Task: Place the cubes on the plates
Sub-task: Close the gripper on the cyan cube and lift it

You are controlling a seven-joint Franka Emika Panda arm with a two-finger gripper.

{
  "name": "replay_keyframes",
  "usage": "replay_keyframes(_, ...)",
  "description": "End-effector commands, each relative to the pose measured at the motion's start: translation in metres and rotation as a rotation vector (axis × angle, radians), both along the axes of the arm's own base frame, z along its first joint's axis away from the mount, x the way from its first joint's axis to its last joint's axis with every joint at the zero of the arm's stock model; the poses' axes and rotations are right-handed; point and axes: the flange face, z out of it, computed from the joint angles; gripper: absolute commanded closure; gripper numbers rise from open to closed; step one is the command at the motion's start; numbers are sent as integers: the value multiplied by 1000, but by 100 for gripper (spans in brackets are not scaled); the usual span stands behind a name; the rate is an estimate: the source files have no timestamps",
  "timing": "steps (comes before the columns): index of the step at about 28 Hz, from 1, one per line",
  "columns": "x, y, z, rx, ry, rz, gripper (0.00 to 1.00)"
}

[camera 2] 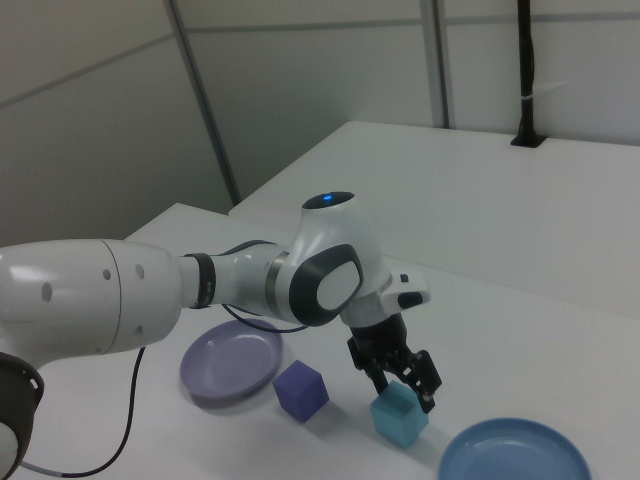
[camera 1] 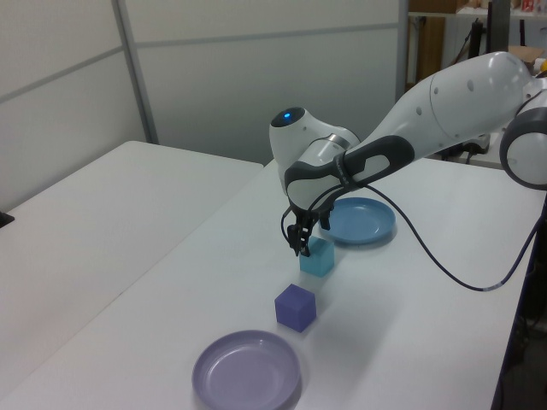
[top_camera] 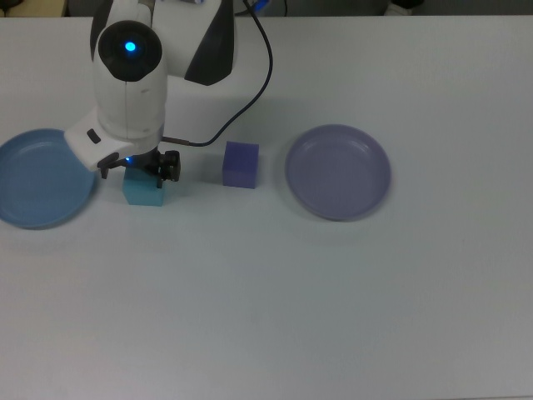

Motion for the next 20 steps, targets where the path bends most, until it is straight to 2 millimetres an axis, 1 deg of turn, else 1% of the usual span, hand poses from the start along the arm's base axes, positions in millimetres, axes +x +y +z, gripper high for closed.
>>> replay_keyframes(1, -13, 2, -10, -30, 10, 13, 0)
replay_keyframes(4, -16, 7, -17, -32, 21, 23, 0)
replay_keyframes(5, -18, 10, -22, -31, 23, 24, 3)
replay_keyframes(7, -19, 12, -24, -30, 23, 20, 20)
replay_keyframes(8, -19, 12, -24, -30, 22, 15, 32)
replay_keyframes(9, -19, 12, -24, -29, 22, 15, 46)
replay_keyframes(10, -19, 13, -23, -23, 20, 12, 65)
replay_keyframes(12, -17, 13, -19, -14, 9, 1, 83)
replay_keyframes(13, -16, 13, -17, -8, 2, -8, 88)
replay_keyframes(14, -14, 14, -14, -1, -7, -19, 92)
replay_keyframes(15, -9, 12, -3, 11, -30, -33, 93)
replay_keyframes(18, -2, 3, 16, 32, -70, -56, 93)
replay_keyframes(20, 2, -14, 31, 48, -102, -91, 93)
